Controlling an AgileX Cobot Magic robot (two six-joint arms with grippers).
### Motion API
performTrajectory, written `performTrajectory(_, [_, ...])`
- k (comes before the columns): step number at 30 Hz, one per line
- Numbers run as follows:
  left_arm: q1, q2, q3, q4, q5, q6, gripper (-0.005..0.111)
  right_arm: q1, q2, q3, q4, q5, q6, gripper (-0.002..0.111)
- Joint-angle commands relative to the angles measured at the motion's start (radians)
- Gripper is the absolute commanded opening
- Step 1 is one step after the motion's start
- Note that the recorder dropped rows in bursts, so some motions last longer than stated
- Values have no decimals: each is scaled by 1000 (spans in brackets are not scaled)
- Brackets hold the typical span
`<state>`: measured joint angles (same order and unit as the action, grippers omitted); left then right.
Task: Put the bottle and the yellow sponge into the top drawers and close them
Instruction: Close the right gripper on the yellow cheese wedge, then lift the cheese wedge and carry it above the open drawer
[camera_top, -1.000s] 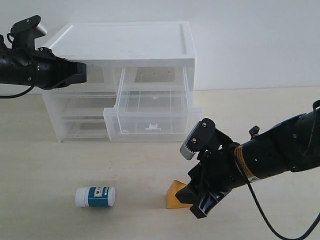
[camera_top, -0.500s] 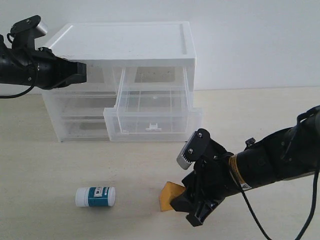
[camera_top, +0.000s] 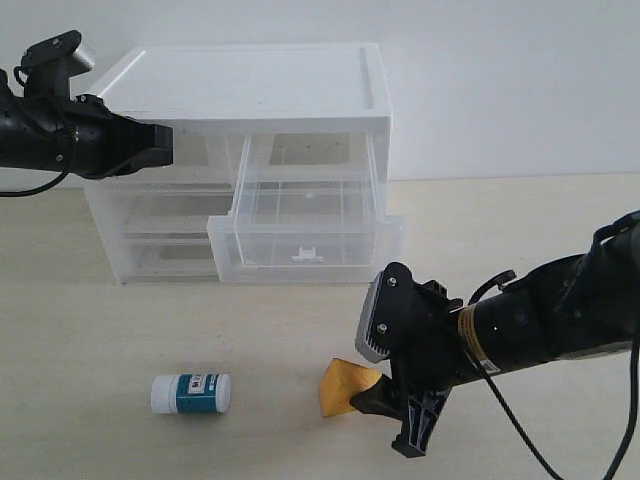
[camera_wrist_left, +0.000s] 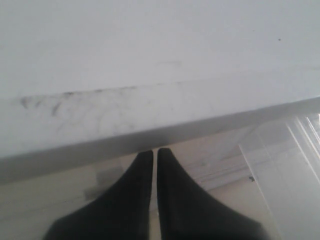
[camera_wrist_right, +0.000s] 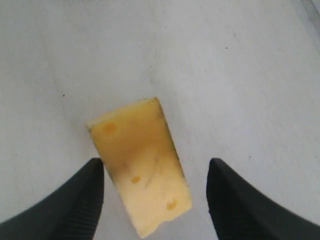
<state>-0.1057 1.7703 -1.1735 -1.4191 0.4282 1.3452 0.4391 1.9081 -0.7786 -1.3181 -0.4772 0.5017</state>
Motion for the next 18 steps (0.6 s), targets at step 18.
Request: performTrajectory(18, [3, 6, -18, -20, -63, -7, 4, 1, 89, 1, 57, -179, -157, 54])
